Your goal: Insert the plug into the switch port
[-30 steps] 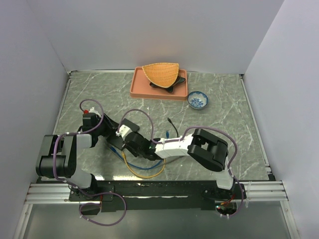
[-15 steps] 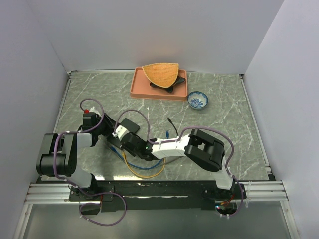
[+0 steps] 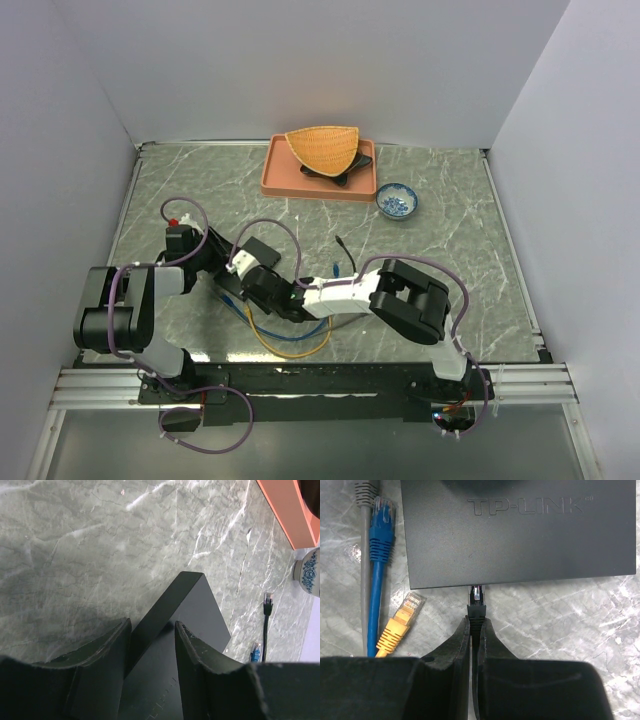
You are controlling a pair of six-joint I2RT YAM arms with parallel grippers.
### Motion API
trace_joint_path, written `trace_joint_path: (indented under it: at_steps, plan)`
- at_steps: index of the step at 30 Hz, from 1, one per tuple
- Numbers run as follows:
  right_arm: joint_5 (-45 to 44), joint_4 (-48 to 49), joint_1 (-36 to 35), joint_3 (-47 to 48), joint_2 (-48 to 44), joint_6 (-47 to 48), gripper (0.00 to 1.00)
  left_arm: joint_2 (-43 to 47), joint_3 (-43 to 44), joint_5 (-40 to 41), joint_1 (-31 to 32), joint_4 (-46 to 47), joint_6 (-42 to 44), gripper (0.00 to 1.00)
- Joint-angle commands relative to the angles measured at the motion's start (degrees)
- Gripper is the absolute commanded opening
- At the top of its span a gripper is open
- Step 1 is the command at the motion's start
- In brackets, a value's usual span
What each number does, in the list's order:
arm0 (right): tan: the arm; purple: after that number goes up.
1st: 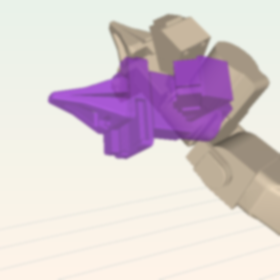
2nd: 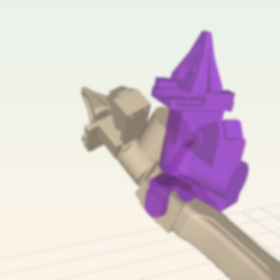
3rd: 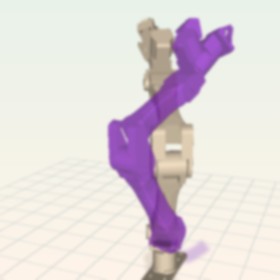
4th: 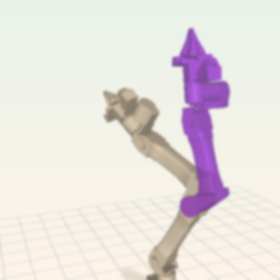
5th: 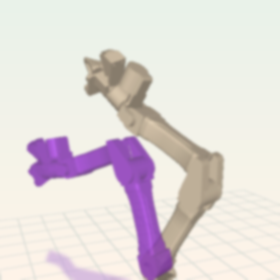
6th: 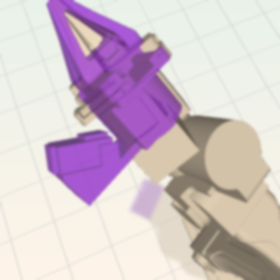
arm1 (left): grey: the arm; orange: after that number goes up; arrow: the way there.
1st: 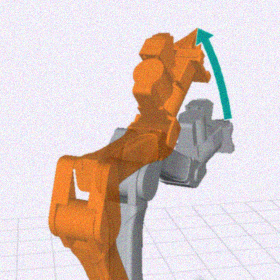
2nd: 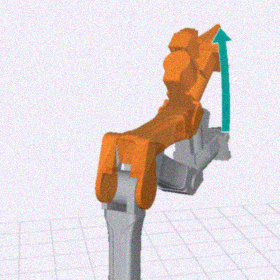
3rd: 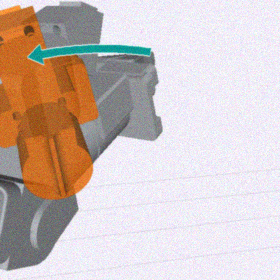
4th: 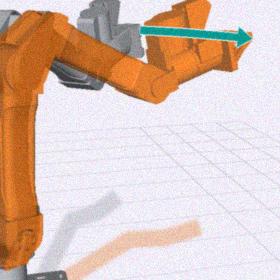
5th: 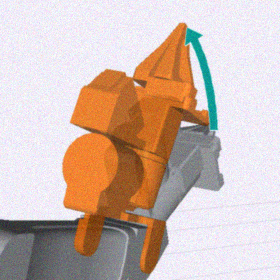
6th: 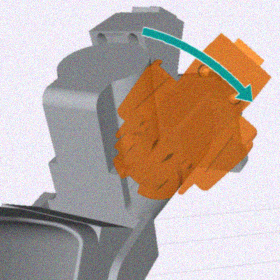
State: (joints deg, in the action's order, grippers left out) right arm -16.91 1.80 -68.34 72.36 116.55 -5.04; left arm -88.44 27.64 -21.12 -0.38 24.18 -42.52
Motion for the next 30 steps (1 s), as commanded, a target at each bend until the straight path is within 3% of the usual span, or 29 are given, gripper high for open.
trace_joint_path:
  at_steps: [1,13,30]
  plan:
    - [1.3,3.7,0.7,4.3,1.0,-2.8,0.0,-1.6,-0.2,-2.7,0.6,-3.3,0.7,0.47]
    - [4.9,2.4,2.9,8.1,2.1,-4.2,0.0,-2.1,0.0,-3.5,0.6,-3.2,0.8,0.42]
    - [0.6,0.6,4.4,12.9,4.2,-11.3,0.0,-2.6,0.0,-3.7,0.6,-3.3,0.6,0.37]
